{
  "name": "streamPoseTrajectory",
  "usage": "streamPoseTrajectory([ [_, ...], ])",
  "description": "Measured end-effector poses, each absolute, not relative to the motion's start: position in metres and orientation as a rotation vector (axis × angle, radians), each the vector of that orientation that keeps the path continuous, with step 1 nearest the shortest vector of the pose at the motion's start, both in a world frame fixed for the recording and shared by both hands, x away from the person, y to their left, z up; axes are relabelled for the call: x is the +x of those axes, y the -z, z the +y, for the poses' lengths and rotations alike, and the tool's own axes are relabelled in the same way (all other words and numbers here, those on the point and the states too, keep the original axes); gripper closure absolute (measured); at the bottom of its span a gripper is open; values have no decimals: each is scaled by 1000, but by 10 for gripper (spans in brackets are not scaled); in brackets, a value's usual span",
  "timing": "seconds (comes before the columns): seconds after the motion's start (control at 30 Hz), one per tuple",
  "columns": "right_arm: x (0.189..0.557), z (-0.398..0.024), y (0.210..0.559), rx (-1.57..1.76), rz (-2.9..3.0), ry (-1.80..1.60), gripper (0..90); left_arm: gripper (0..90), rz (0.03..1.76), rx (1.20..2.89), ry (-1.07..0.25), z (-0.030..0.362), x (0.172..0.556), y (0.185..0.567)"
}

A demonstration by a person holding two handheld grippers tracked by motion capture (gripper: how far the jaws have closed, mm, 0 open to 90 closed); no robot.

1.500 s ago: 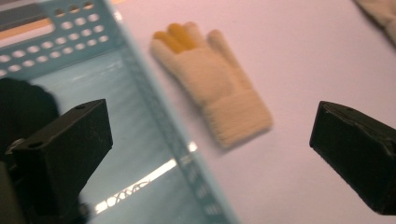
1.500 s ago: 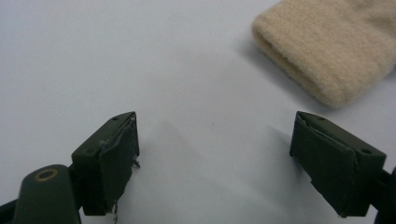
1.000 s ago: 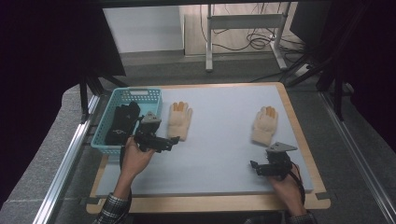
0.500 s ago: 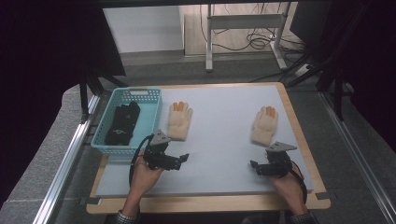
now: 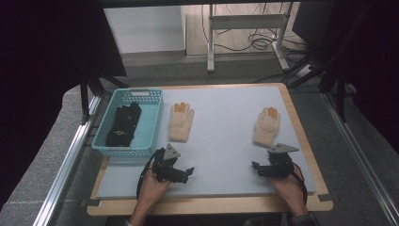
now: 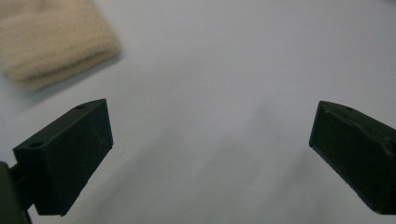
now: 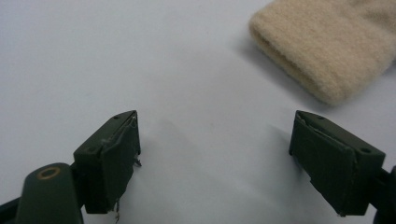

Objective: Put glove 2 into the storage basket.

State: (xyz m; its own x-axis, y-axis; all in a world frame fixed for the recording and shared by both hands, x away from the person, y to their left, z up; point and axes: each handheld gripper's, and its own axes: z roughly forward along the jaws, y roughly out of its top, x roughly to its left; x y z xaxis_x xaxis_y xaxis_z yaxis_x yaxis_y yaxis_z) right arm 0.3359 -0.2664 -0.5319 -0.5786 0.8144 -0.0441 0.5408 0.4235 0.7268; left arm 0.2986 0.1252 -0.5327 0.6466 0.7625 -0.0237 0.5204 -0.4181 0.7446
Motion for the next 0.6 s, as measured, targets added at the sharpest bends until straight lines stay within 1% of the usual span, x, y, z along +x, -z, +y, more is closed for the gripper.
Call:
streamPoseTrajectory([
  [0.07,336,-266,532,1154,2290,-955,155,0,998,2138,-426,124,298,537],
  [0.23,336,-267,532,1152,2294,-961,156,0,1016,2160,-390,124,301,548],
  [0.33,335,-267,532,1150,2291,-962,157,8,1020,2176,-388,123,302,548],
  [0.4,335,-267,532,1150,2288,-965,167,10,1028,2172,-360,125,303,549],
  [0.53,335,-269,531,1168,2282,-991,188,11,1028,2173,-361,124,303,549],
  [0.6,336,-274,529,1166,2285,-1014,234,11,1028,2174,-361,124,303,549],
])
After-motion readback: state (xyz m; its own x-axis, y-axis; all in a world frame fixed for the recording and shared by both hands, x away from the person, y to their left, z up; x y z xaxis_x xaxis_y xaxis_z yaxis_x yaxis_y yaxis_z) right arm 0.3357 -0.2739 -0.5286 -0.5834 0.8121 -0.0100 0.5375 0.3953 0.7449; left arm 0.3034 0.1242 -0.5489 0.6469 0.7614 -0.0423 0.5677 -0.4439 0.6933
